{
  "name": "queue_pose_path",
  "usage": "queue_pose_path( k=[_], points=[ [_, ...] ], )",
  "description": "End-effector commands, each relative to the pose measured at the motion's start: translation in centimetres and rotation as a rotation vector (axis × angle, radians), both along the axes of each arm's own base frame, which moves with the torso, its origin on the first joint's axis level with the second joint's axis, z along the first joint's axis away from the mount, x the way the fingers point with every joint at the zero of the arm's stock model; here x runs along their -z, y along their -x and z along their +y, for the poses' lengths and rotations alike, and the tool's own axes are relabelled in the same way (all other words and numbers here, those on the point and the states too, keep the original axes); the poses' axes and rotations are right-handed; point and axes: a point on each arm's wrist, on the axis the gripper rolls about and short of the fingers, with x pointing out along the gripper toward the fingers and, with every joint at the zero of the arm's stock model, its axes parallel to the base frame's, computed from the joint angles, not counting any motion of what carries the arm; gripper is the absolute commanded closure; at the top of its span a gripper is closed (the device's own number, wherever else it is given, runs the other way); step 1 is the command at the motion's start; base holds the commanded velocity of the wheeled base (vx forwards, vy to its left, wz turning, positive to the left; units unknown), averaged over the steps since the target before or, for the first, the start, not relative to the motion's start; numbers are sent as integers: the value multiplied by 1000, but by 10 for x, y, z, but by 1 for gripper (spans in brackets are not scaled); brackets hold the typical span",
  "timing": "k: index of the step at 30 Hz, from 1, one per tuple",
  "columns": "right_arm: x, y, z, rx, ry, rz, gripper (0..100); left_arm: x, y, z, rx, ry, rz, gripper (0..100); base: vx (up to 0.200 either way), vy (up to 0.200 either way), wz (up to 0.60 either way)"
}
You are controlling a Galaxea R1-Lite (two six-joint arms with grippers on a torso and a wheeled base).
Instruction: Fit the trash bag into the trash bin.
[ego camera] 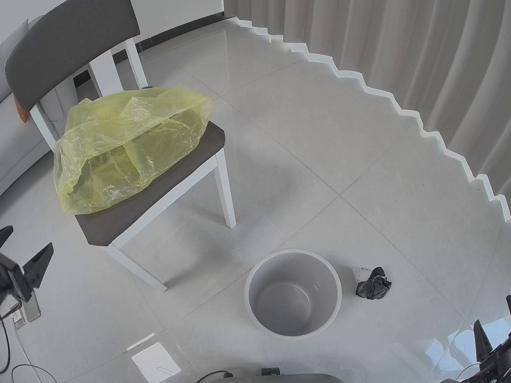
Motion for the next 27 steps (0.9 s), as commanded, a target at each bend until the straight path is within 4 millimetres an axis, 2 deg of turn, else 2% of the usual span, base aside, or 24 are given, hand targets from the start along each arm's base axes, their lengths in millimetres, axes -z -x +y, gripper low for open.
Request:
queue_pose_path(
  k=[1, 2, 4, 5, 8, 11, 17, 27],
  points=[
    [-23, 7, 1, -57, -45, -125, 0, -4, -69, 9, -91, -44, 164, 0, 0, 0, 0],
    [-57, 15, 2, -89, -137, -211, 0, -3, -76, 11, -105, -53, 167, 0, 0, 0, 0],
    [-98, 20, 2, -130, -220, -248, 0, -2, -86, 14, -123, -65, 166, 0, 0, 0, 0],
    [-113, 17, 2, -133, -220, -239, 0, -1, -92, 17, -138, -71, 164, 0, 0, 0, 0],
    [-133, 0, 2, -129, -205, -192, 0, 2, -105, 25, -182, -76, 165, 0, 0, 0, 0],
    [-149, -4, 3, -139, -180, -214, 0, 6, -117, 34, -219, -71, 183, 0, 0, 0, 0],
    [-169, -8, 3, -138, -179, -236, 0, 14, -139, 37, -217, -73, 214, 0, 0, 0, 0],
    [-178, -6, 3, -140, -179, -259, 0, 27, -179, 38, -207, -71, 191, 0, 0, 0, 0]
  ],
)
